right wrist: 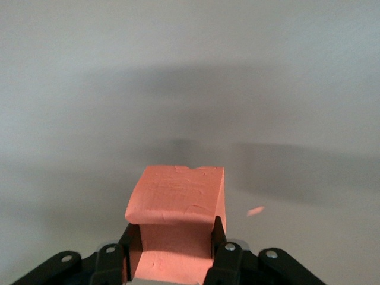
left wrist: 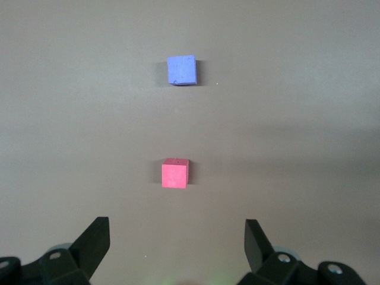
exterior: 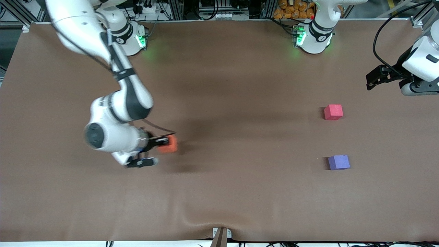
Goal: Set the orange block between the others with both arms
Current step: 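Carry the orange cube toward the table middle and set it down, then withdraw the right gripper while the left gripper grasps the orange cube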
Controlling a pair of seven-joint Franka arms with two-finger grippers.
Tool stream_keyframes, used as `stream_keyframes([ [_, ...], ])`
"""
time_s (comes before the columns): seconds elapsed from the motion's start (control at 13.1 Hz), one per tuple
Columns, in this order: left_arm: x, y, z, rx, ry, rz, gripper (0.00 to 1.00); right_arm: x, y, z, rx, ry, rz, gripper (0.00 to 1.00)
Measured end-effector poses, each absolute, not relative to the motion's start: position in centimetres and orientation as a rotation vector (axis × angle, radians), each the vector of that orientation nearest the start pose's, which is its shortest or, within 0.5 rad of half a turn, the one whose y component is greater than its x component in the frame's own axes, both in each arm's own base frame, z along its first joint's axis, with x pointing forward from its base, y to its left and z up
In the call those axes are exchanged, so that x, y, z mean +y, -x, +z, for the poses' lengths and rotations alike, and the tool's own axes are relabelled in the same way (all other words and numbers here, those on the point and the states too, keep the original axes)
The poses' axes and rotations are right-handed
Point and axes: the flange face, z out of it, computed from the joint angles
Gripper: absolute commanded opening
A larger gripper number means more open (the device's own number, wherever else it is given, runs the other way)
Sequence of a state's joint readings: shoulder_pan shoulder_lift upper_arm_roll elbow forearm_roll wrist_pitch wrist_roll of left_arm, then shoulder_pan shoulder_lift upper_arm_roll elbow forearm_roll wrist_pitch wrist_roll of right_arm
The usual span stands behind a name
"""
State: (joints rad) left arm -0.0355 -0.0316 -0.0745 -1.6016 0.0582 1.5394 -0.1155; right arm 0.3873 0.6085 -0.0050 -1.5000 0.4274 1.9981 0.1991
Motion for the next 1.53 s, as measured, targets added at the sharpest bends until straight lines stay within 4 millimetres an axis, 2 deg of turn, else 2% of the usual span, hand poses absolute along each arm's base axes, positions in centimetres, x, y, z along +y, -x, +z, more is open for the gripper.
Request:
stream_keyframes([
  [0.08,-5.4,-53.8,62.4,-0.01,3.077,0.041,1.0,31.8,-62.6,30.6,0.109,2.76,0.313,0.46],
  [0.23,-5.4,-53.8,62.1,-0.009,3.077,0.049,1.0,36.7,-61.0,30.0,0.273,2.678,0.303,0.46],
  [0.46,-5.5,-53.8,62.0,-0.006,3.076,0.052,1.0,44.1,-57.3,27.4,0.346,2.637,0.268,0.48],
  [0.54,-5.5,-53.8,62.0,-0.005,3.076,0.053,1.0,46.2,-55.8,26.4,0.336,2.641,0.254,0.49],
  [0.69,-5.6,-53.8,61.9,-0.003,3.076,0.055,1.0,49.0,-53.8,25.0,0.339,2.618,0.243,0.52],
  [0.84,-5.8,-53.8,61.7,0.003,3.075,0.059,1.0,50.5,-52.8,24.5,0.359,2.588,0.224,0.55],
  [0.92,-6.0,-53.8,61.3,0.01,3.075,0.069,1.0,51.0,-52.4,24.3,0.358,2.583,0.212,0.63],
  [0.99,-6.6,-53.9,60.7,0.026,3.074,0.086,1.0,51.4,-52.1,24.3,0.353,2.583,0.205,0.89],
  [1.07,-7.4,-54.1,59.9,0.043,3.072,0.107,1.0,51.6,-51.9,24.3,0.348,2.583,0.203,1.0],
  [1.3,-10.2,-55.2,57.4,0.042,3.071,0.132,1.0,51.2,-52.6,24.7,0.355,2.581,0.183,1.0],
  [1.53,-13.5,-56.0,55.1,-0.009,3.074,0.137,1.0,49.5,-54.6,27.4,0.366,2.566,0.19,1.0],
])
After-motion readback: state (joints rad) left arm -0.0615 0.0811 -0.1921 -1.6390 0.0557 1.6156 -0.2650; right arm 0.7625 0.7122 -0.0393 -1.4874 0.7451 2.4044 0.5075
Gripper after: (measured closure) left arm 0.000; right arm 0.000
